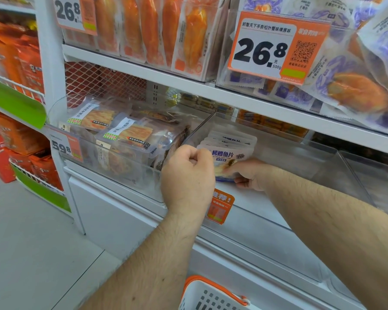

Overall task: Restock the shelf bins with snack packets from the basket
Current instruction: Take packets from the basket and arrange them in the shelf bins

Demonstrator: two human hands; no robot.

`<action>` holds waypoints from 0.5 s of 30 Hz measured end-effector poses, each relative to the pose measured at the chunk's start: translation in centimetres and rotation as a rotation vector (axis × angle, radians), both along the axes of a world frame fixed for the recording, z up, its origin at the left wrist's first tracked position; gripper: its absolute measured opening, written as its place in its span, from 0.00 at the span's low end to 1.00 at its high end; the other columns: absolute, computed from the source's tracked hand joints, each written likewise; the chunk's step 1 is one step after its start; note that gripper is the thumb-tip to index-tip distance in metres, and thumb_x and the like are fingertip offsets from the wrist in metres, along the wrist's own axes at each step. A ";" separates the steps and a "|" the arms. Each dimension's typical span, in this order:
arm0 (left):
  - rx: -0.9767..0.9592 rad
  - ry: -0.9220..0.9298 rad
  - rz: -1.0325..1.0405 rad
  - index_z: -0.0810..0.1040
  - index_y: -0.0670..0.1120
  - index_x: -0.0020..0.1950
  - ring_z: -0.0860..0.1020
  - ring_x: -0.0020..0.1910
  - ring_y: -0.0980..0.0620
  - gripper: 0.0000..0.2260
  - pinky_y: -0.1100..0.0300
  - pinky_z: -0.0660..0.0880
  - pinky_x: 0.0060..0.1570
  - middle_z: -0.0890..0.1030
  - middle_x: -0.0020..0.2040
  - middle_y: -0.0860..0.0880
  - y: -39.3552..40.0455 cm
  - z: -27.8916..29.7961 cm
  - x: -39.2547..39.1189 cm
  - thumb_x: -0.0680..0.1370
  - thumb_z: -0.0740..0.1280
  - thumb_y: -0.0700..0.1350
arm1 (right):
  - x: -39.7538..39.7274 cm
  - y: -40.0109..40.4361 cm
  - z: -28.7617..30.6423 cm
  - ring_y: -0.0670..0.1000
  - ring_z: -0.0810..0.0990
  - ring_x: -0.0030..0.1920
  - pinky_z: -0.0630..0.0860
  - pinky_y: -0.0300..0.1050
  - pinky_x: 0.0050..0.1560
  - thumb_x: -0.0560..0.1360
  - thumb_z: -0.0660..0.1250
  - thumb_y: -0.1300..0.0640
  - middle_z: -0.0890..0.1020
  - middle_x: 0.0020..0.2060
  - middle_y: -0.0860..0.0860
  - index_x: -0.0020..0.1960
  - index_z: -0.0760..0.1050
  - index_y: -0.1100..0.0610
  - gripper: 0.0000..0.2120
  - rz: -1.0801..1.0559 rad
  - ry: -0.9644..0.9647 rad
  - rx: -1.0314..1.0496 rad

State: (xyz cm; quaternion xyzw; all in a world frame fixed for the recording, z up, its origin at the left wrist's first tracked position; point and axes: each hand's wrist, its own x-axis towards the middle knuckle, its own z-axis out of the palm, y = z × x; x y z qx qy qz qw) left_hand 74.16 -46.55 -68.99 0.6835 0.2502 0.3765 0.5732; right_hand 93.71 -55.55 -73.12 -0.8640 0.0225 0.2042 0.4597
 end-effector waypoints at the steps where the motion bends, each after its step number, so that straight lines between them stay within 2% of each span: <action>1: -0.003 0.002 0.004 0.69 0.49 0.30 0.67 0.25 0.58 0.15 0.62 0.63 0.27 0.69 0.23 0.56 0.0 0.0 0.0 0.77 0.64 0.46 | 0.0 -0.1 0.1 0.51 0.79 0.45 0.81 0.45 0.43 0.67 0.79 0.61 0.81 0.50 0.54 0.56 0.78 0.55 0.19 -0.002 0.011 0.009; 4: -0.009 0.011 0.015 0.68 0.49 0.29 0.68 0.26 0.58 0.16 0.62 0.63 0.28 0.69 0.23 0.57 0.1 0.1 -0.1 0.77 0.64 0.46 | -0.1 -0.6 0.4 0.52 0.79 0.46 0.81 0.44 0.42 0.69 0.76 0.64 0.80 0.50 0.55 0.53 0.77 0.56 0.15 -0.014 0.035 0.037; 8: -0.019 0.013 0.014 0.68 0.49 0.29 0.68 0.26 0.59 0.16 0.62 0.63 0.27 0.70 0.23 0.58 0.1 0.2 -0.2 0.77 0.64 0.46 | 0.0 -1.0 0.5 0.53 0.80 0.47 0.82 0.46 0.49 0.72 0.72 0.64 0.80 0.50 0.55 0.49 0.76 0.55 0.09 -0.057 0.022 0.065; 11: -0.019 0.007 0.010 0.69 0.49 0.30 0.68 0.26 0.58 0.16 0.62 0.64 0.28 0.70 0.24 0.56 0.0 0.2 -0.3 0.77 0.64 0.46 | 0.1 -0.9 0.4 0.56 0.82 0.52 0.83 0.48 0.48 0.73 0.71 0.63 0.81 0.52 0.56 0.51 0.77 0.55 0.09 -0.063 0.007 0.084; 15: -0.020 -0.002 0.006 0.69 0.49 0.30 0.72 0.29 0.54 0.15 0.59 0.68 0.29 0.73 0.27 0.53 0.0 0.2 -0.2 0.78 0.64 0.46 | 0.0 -0.4 0.1 0.56 0.82 0.53 0.83 0.45 0.47 0.74 0.73 0.58 0.82 0.51 0.55 0.52 0.77 0.53 0.08 -0.050 -0.002 0.093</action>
